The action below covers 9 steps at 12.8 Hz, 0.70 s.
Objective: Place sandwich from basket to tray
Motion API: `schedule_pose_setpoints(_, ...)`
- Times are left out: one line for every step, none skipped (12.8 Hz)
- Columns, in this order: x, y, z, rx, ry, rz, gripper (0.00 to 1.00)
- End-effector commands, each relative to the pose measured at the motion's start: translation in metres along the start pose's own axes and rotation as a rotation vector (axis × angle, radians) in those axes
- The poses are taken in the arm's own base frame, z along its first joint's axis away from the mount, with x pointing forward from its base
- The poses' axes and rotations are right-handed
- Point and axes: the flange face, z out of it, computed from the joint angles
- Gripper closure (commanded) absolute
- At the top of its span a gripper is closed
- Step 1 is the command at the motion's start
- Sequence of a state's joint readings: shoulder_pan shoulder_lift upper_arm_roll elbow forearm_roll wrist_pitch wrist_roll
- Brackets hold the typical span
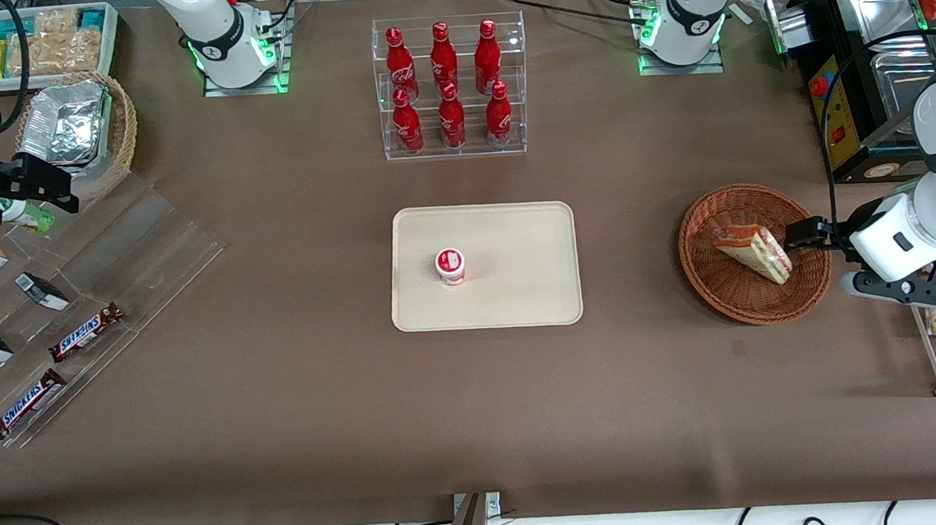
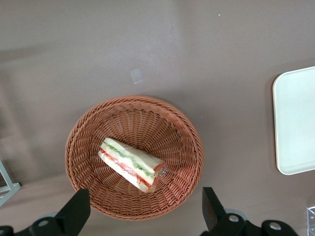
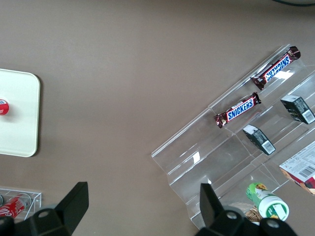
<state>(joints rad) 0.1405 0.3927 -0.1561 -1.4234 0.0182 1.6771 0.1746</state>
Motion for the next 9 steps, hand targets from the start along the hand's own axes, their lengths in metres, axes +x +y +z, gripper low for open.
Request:
schedule_pose_setpoints(-0.004,-0.012,0.009,-0.005,-0.030,-0.114,0.00)
schedule_pose_setpoints(-0.007,-0.011,0.017,0.003,-0.066,-0.200,0.00)
schedule_pose_setpoints(-0.010,-0.013,0.022,0.033,-0.089,-0.313,0.00)
schedule_pose_setpoints(-0.011,-0.012,0.030,0.049,-0.102,-0.437,0.00)
schedule_pose_setpoints(-0.011,-0.012,0.041,0.067,-0.102,-0.550,0.00)
schedule_pose_setpoints(-0.012,-0.008,0.057,0.102,-0.096,-0.604,0.00)
schedule_pose_setpoints(-0.017,-0.002,0.069,0.136,-0.077,-0.625,0.00)
schedule_pose_setpoints(-0.026,0.003,0.085,0.140,-0.049,-0.673,0.00)
schedule_pose_setpoints(-0.036,0.007,0.098,0.136,-0.005,-0.725,0.00)
